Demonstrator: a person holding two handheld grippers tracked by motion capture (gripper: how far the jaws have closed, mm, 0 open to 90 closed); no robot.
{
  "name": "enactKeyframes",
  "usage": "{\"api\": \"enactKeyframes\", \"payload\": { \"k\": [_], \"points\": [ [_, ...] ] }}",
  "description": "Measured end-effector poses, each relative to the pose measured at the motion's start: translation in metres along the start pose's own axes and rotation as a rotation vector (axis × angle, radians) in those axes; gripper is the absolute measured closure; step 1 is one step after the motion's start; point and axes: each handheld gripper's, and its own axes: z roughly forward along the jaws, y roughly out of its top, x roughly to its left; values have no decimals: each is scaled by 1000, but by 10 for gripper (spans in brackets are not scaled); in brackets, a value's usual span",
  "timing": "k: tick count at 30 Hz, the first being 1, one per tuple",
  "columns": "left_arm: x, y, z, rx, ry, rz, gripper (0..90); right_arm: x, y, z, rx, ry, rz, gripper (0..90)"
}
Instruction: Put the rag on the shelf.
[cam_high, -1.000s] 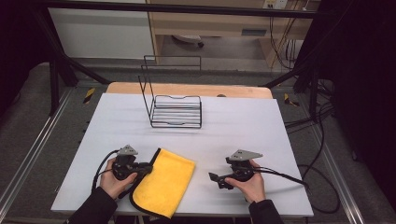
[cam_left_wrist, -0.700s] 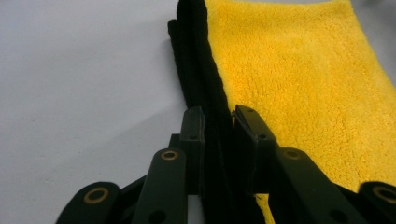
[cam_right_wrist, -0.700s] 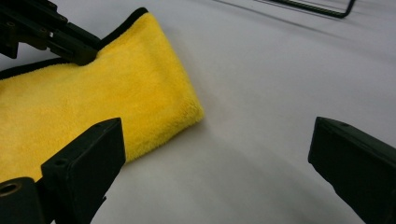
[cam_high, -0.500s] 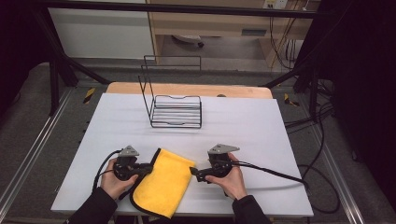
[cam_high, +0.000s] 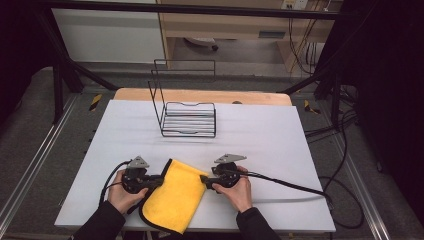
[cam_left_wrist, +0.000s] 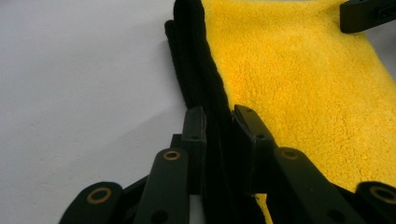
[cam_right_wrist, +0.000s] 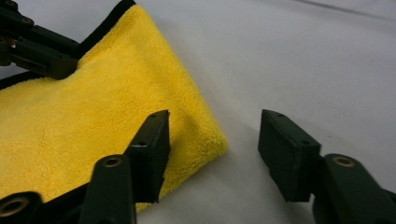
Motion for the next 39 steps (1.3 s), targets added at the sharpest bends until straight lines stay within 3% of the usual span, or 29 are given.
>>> {"api": "enactKeyframes", "payload": {
  "k": [8,17,21,23,27,39],
  "points": [
    [1,0,0,2,-6,-7,743,2,-1,3,11,30,57,662],
    [1,1,-1,-1,-4,-12,746,5,-2,5,28,30,165,798],
    [0,0,-3,-11,5,-8,745,1,5,4,67,52,216,828],
    [0,0,-3,-18,13,-10,734,-2,9,4,78,68,211,832],
    [1,-2,-5,-28,14,-23,700,-6,17,7,74,69,153,836],
    [-3,-4,-7,-43,8,-63,663,-16,41,29,-42,-13,-3,836]
  ]
}}
